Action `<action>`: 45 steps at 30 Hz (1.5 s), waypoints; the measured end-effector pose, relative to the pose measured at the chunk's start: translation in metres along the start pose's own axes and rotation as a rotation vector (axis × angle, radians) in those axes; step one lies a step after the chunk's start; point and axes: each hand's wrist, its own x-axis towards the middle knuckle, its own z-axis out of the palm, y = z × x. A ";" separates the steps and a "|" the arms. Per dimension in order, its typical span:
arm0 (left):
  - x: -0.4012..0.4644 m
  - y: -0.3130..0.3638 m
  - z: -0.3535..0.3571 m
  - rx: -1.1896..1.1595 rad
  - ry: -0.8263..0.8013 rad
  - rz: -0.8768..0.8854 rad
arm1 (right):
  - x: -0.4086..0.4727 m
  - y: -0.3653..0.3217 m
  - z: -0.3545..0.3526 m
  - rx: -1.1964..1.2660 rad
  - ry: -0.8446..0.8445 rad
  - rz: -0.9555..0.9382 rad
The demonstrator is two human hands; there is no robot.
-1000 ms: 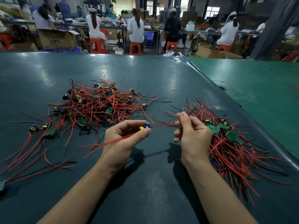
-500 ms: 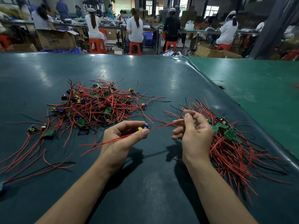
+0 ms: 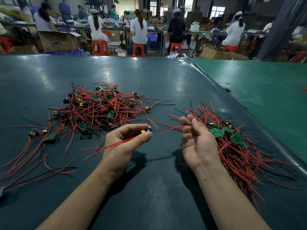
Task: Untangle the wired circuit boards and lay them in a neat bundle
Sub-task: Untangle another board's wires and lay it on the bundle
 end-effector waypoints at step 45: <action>0.006 -0.001 -0.002 0.110 0.298 0.181 | -0.012 0.025 -0.007 -1.282 0.032 -0.883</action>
